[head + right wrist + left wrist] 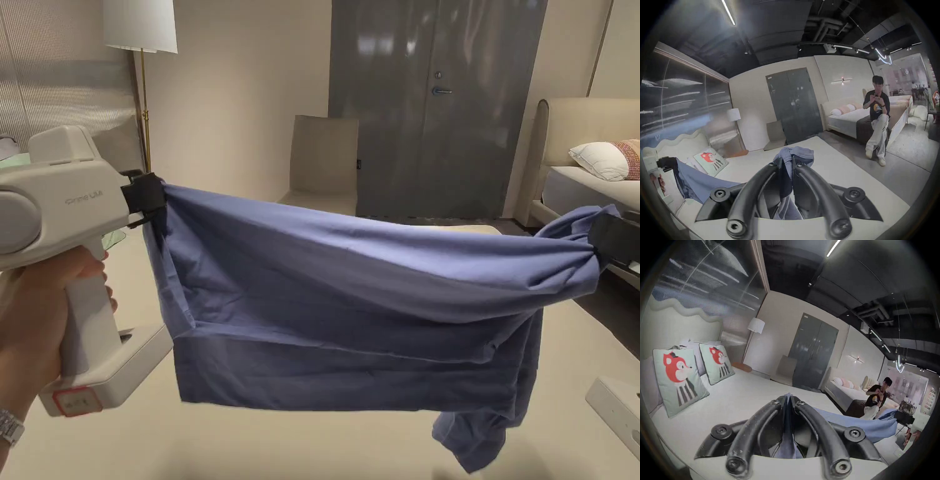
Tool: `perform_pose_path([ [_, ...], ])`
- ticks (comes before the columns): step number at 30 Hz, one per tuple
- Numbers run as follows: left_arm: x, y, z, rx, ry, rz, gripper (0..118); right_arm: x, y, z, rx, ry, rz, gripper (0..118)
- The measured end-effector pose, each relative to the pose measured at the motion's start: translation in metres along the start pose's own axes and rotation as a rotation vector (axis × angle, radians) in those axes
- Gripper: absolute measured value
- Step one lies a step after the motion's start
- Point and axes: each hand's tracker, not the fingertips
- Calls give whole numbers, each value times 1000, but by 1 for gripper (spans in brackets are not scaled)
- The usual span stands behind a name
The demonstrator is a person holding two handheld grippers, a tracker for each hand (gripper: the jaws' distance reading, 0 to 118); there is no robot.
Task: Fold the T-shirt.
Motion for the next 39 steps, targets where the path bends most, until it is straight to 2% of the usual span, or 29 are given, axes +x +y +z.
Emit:
perform_pose_path([
  [7,2,3,-66,35,11,4,3,-4,4,-68,47,-13,1,11],
  [13,-7,-21,-104,17,37,-3,3,-5,-16,-108,49,-35,21,11],
  [20,-20,-67,-113,-65,69,-1,3,4,-61,-114,-37,-63,8,11],
  [24,-26,-94,-93,-130,94,-16,3,12,-86,-94,-104,-76,32,11],
  [30,-40,-141,-27,-245,137,-57,3,26,-127,-34,-242,-92,80,11],
  [37,-65,-193,56,-418,192,9,3,40,-177,48,-394,-125,14,11],
  [39,-72,-212,74,-481,213,18,3,44,-193,62,-453,-140,18,11],
])
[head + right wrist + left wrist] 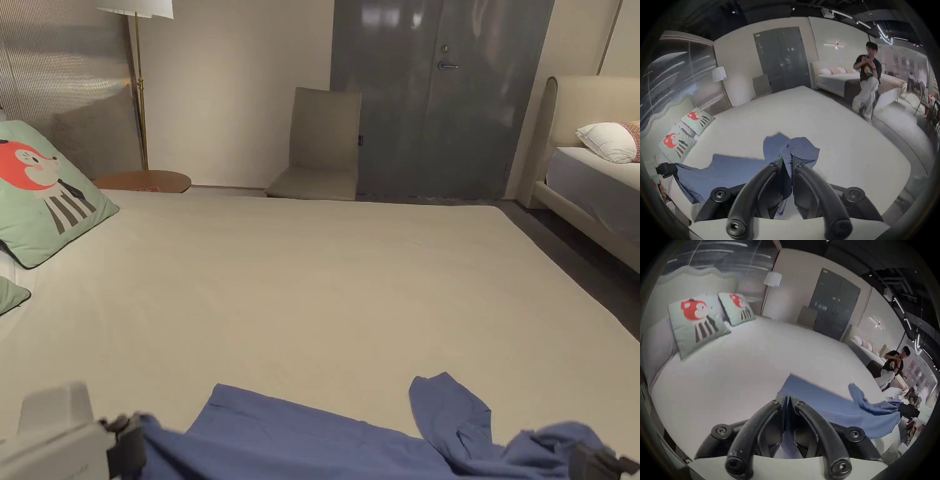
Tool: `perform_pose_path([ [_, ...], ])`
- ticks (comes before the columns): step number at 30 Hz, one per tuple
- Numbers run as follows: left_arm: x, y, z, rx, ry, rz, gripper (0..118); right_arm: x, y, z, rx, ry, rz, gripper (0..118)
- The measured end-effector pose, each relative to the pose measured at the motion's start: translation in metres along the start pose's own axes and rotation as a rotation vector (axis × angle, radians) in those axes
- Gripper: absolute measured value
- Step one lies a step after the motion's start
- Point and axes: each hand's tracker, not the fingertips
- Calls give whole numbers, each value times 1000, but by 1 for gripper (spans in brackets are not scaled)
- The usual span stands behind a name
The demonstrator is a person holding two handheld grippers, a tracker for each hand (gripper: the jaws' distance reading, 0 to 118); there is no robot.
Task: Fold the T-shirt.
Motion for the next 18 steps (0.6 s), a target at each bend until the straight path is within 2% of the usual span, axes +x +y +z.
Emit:
perform_pose_path([
  [6,-26,-60,1,-134,81,11,3,19,-52,2,-154,-64,-36,10],
  [13,-46,-104,-18,-273,151,1,3,50,-94,-14,-287,-190,-62,9],
  [16,-48,-112,-19,-301,147,20,3,57,-100,-10,-281,-169,-97,9],
  [18,-46,-115,-17,-283,147,12,3,54,-98,-5,-258,-169,-74,9],
])
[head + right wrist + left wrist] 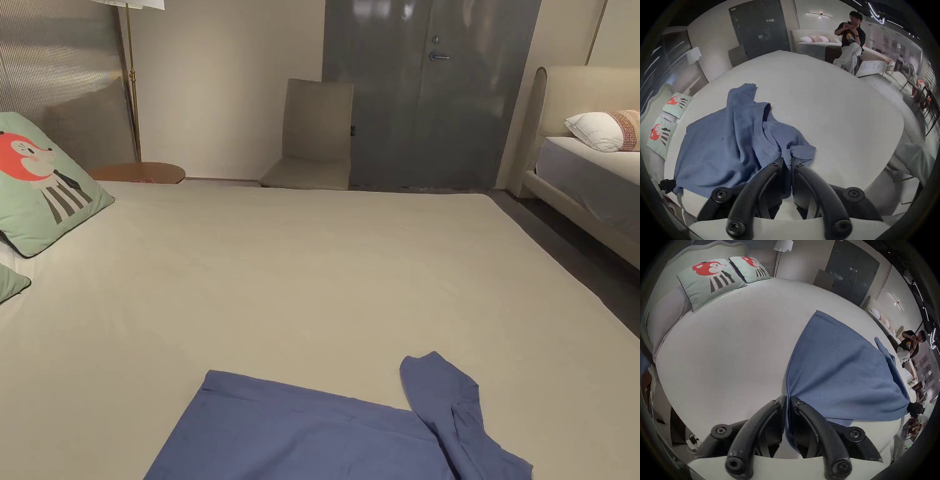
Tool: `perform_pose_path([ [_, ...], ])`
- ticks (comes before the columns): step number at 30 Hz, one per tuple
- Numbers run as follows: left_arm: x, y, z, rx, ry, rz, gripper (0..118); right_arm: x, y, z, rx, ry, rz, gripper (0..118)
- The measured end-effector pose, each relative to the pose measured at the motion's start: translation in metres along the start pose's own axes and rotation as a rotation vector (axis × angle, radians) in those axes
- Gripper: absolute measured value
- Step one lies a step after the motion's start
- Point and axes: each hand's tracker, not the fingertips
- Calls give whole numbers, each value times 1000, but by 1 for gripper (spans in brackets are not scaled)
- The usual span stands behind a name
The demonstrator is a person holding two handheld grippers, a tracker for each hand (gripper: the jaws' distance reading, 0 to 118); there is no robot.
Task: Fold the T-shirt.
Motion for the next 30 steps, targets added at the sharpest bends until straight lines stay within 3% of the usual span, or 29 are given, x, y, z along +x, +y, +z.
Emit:
perform_pose_path([
  [2,2,1,4,9,-4,-5,4,-3,3,2,5,-12,22,9],
  [3,2,2,6,22,-6,-5,11,-4,4,5,21,-6,39,11],
  [4,2,3,11,44,-13,-8,27,-6,5,8,46,-13,54,20],
  [5,2,5,16,68,-17,-4,54,-7,7,11,75,-19,79,42],
  [6,3,9,24,96,-25,3,92,-10,8,17,114,-36,101,81],
  [7,3,13,30,117,-38,5,111,-10,11,21,149,-60,122,103],
  [8,4,16,37,154,-52,6,108,-11,14,26,180,-58,132,112],
  [14,25,43,99,475,-91,-46,109,-32,40,73,468,-19,203,108],
  [17,39,50,124,608,-123,-74,107,-46,48,93,563,35,200,105],
  [19,46,52,135,678,-147,-110,86,-56,49,101,632,57,200,82],
  [20,49,52,139,698,-147,-122,64,-60,48,103,654,62,201,64],
  [21,54,51,141,702,-141,-128,23,-64,47,105,670,68,207,34],
  [22,56,52,141,706,-136,-129,0,-68,46,105,675,60,208,13],
  [23,57,51,141,725,-142,-132,0,-71,45,104,681,57,205,3],
  [24,58,50,141,718,-154,-140,0,-73,45,104,687,60,203,1],
  [30,65,61,124,657,-184,-193,0,-78,46,93,658,109,207,0],
])
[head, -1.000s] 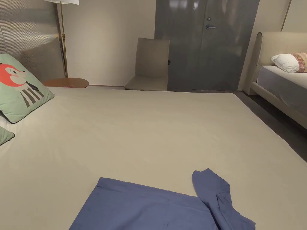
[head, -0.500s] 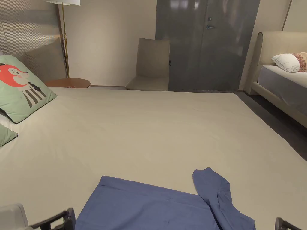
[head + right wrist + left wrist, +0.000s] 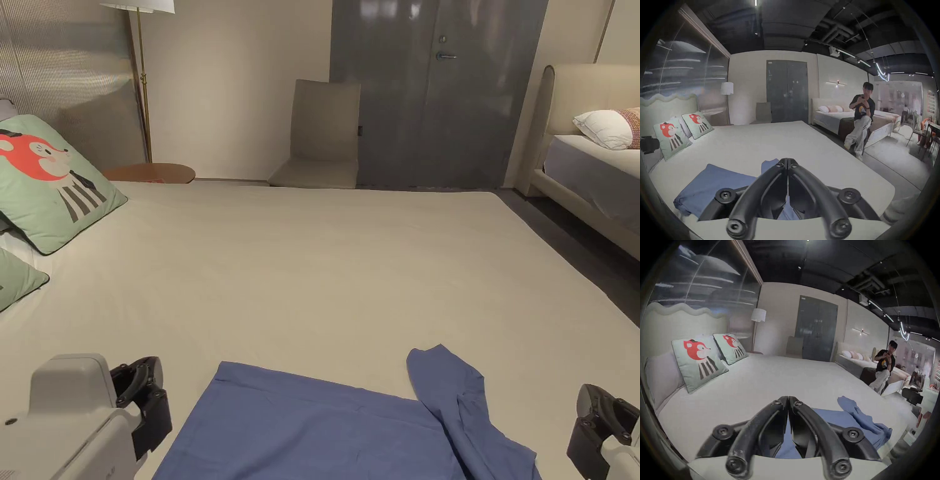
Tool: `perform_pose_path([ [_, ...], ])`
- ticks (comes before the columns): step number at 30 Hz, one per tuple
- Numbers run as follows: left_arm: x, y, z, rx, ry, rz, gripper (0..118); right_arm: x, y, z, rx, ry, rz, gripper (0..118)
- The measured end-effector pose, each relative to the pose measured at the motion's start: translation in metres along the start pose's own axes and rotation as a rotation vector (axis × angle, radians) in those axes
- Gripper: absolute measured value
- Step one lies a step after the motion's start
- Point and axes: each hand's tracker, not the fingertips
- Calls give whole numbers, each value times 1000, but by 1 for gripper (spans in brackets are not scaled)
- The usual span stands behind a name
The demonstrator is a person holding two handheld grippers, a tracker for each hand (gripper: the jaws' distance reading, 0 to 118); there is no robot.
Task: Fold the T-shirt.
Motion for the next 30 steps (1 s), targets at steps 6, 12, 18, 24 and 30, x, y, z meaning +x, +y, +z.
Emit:
perform_pose_path([
  [6,-11,9,-82,-150,-61,-20,0,1,-5,-18,-35,2,-10,0],
  [12,-20,4,-211,-387,-62,-37,90,3,-11,-45,-87,-11,-19,0],
  [18,-27,-31,-307,-576,-39,-12,105,8,-24,-77,-161,-36,-16,0],
  [24,-18,-69,-351,-683,6,-39,91,18,-39,-100,-218,-65,-20,0],
  [30,-12,-75,-342,-657,12,-70,43,25,-50,-119,-295,-73,-25,19],
])
